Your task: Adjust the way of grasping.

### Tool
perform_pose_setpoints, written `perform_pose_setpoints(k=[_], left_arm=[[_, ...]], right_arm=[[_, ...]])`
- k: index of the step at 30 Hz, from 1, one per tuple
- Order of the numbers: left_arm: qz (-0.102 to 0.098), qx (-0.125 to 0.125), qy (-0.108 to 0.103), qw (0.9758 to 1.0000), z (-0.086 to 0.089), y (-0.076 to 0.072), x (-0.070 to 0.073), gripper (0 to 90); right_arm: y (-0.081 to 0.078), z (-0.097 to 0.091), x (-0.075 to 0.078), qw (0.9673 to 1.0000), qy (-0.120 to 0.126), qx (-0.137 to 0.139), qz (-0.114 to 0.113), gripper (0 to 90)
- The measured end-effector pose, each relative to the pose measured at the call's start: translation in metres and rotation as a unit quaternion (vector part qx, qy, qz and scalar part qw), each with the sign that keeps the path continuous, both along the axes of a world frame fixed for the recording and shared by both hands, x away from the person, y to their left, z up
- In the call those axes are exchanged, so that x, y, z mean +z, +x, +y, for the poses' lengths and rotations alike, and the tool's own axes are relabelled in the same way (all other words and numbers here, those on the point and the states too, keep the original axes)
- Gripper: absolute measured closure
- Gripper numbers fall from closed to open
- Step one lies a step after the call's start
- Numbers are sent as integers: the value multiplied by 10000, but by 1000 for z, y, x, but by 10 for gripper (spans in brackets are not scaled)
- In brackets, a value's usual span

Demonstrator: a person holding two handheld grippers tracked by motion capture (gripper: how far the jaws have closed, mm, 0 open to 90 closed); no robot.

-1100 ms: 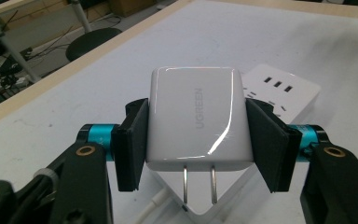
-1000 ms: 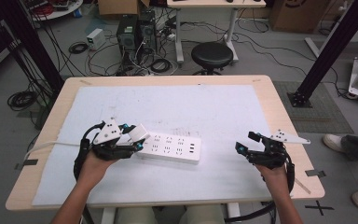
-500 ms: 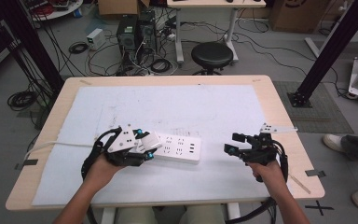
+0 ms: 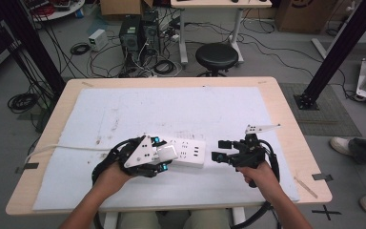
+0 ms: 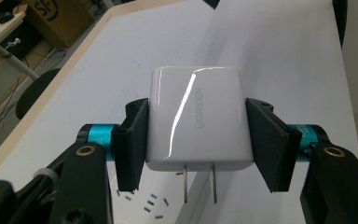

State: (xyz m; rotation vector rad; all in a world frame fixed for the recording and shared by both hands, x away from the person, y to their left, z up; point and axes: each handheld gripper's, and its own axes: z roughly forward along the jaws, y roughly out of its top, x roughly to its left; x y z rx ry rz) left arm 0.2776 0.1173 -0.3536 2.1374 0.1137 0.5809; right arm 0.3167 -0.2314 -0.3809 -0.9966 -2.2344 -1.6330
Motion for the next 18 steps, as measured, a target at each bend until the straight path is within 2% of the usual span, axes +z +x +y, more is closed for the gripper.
perform_pose_setpoints(k=[6,14,18], left_arm=[[-151,-285,184,9993,-13,-4,-1,425],[-302,-457,269,9981,-27,-6,-1,425],[-305,-496,293,9979,-31,-7,-1,425]], right_arm=[[-2,9,-2,9988,120,203,439,155],[-3,18,-4,9963,313,274,747,155],[-1,20,-5,9941,425,301,949,156]])
